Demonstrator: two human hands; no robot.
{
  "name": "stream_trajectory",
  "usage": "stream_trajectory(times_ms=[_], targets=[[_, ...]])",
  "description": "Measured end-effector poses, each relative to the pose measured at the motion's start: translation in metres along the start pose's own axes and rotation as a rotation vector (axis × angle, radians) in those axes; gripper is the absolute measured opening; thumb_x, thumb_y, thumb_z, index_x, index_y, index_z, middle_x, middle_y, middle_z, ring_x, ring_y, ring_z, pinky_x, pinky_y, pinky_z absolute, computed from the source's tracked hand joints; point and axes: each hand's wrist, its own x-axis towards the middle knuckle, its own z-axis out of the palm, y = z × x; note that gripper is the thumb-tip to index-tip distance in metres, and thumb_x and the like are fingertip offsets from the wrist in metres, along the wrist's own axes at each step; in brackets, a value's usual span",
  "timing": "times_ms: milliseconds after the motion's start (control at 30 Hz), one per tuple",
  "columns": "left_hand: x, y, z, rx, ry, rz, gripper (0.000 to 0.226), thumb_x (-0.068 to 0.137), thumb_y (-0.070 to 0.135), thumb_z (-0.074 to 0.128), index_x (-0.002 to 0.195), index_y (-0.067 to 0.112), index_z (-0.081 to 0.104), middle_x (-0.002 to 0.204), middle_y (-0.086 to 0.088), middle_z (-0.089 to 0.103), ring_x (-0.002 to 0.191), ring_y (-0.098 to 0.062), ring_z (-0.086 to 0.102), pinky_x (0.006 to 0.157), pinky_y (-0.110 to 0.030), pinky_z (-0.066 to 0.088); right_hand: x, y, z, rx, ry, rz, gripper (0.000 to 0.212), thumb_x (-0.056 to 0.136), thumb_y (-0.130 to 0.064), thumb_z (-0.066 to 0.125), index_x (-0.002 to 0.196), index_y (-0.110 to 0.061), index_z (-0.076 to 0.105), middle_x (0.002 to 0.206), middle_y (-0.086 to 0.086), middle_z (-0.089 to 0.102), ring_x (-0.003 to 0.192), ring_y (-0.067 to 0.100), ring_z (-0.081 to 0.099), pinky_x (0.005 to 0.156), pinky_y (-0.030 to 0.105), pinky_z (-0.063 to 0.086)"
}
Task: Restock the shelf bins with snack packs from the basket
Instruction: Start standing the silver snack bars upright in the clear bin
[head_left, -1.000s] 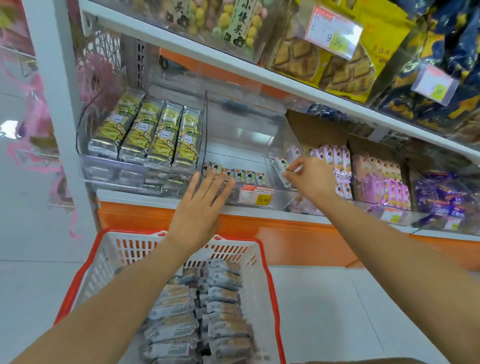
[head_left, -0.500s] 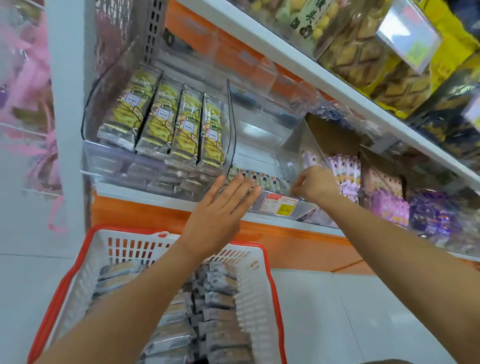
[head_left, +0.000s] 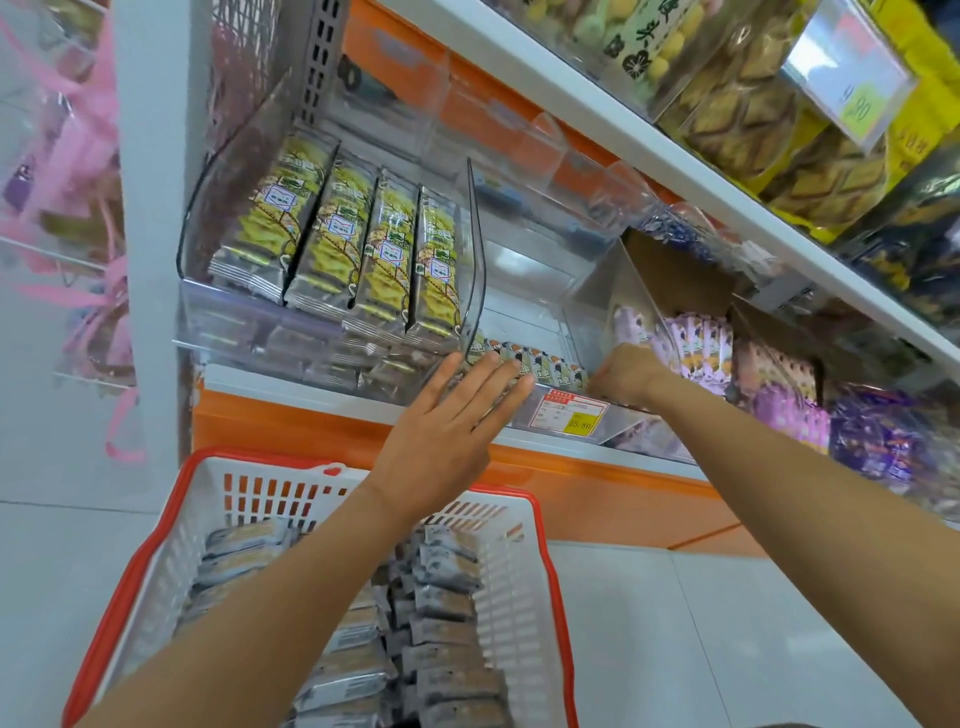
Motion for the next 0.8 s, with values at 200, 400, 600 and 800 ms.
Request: stream_trajectory(times_ms=[200, 400, 600, 800], targets=[[0.001, 0.003, -0.007, -0.006, -0.039, -0.016, 0.079, 0.078, 0.012, 0.061, 0.151, 0.009, 0.034, 0.154, -0.012, 0.038, 0.146, -0.028, 0.024, 0.122, -0.049, 0.007, -0.011, 0.015, -0.007, 0.362, 0.099, -0.139, 0.013, 0.086, -0.017, 0.069, 0.088, -0.007, 0.077, 0.098, 0.009, 0.074, 0.089, 0.018, 0.067, 0.086, 0.035, 0.055], [-0.002, 0.01, -0.011, 0.032, -0.06, -0.048, 0.089, 0.075, 0.015, 0.068, 0.154, 0.008, 0.026, 0.161, -0.013, 0.02, 0.15, -0.03, 0.014, 0.122, -0.052, 0.005, -0.066, 0.02, -0.016, 0.734, 0.234, -0.416, 0.019, 0.09, -0.007, 0.063, 0.104, -0.015, 0.072, 0.097, 0.002, 0.071, 0.075, 0.006, 0.063, 0.063, 0.003, 0.045], [-0.037, 0.02, -0.006, 0.078, -0.133, -0.087, 0.09, 0.069, 0.025, 0.074, 0.15, 0.01, 0.037, 0.152, -0.014, 0.028, 0.142, -0.032, 0.023, 0.117, -0.053, 0.012, -0.115, 0.016, 0.028, 0.98, 0.186, -0.671, 0.017, 0.091, -0.008, 0.065, 0.103, -0.017, 0.072, 0.097, -0.003, 0.072, 0.078, 0.018, 0.069, 0.064, 0.021, 0.051], [-0.076, 0.009, 0.005, 0.051, -0.438, -0.139, 0.065, 0.072, 0.022, 0.072, 0.134, 0.008, 0.054, 0.127, -0.015, 0.053, 0.12, -0.036, 0.048, 0.105, -0.052, 0.031, -0.116, 0.01, 0.142, 0.843, 0.015, -0.597, 0.019, 0.09, -0.014, 0.068, 0.107, -0.019, 0.072, 0.094, -0.007, 0.071, 0.076, 0.007, 0.062, 0.069, 0.015, 0.047]])
